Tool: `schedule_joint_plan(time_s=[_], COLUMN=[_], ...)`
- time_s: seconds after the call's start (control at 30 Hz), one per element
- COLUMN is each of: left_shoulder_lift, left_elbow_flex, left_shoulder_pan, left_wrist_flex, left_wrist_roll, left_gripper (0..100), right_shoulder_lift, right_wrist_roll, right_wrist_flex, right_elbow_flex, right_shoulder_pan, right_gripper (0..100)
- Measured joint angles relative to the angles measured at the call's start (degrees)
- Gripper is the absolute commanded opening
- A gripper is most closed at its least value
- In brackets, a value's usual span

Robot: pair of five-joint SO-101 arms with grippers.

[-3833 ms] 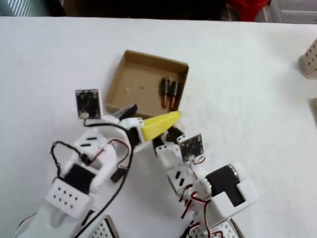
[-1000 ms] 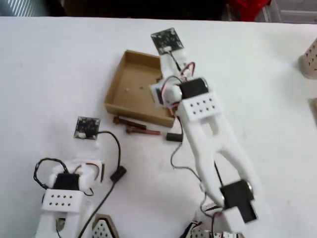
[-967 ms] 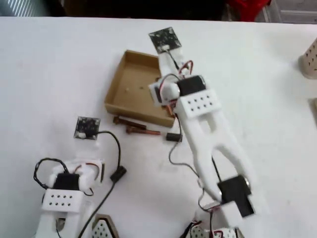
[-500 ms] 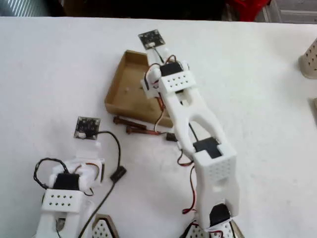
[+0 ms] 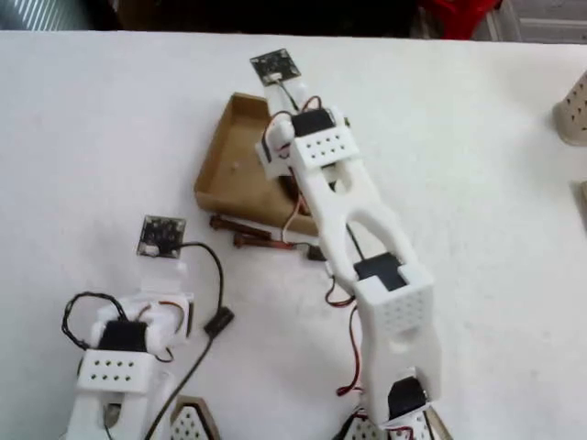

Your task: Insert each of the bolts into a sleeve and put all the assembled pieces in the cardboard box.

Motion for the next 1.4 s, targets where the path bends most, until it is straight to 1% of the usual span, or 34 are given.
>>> schedule_joint_plan(time_s=[0.17,0.37,0.43,0.5,0.7,0.8,0.97,1.07,1.27,1.4], left_shoulder_lift=[0.0,0.0,0.0,0.0,0.0,0.0,0.0,0.0,0.0,0.0], left_elbow_flex=[0.0,0.0,0.0,0.0,0.0,0.0,0.0,0.0,0.0,0.0], left_shoulder_pan=[0.0,0.0,0.0,0.0,0.0,0.0,0.0,0.0,0.0,0.0], left_wrist_flex=[0.0,0.0,0.0,0.0,0.0,0.0,0.0,0.0,0.0,0.0], left_wrist_roll=[0.0,0.0,0.0,0.0,0.0,0.0,0.0,0.0,0.0,0.0], left_gripper=[2,2,2,2,2,2,2,2,2,2], right_shoulder_lift=[-2.4,-11.4,-14.9,-18.9,-32.0,-38.2,-43.3,-43.8,-43.9,-43.9], right_wrist_roll=[0.3,10.8,12.7,14.7,22.7,23.8,25.3,30.9,45.5,51.7], right_wrist_flex=[11.1,26.5,27.7,28.0,27.9,26.4,19.4,13.2,0.3,-4.1], right_elbow_flex=[-0.8,-0.8,0.4,4.5,24.4,33.8,45.4,51.4,61.5,64.4], right_shoulder_pan=[-0.4,-2.8,-2.7,-2.5,-4.5,-4.6,-4.5,-4.1,-1.7,-0.2], right_gripper=[8.7,8.7,8.7,8.7,9.1,9.1,9.0,9.1,9.4,16.2])
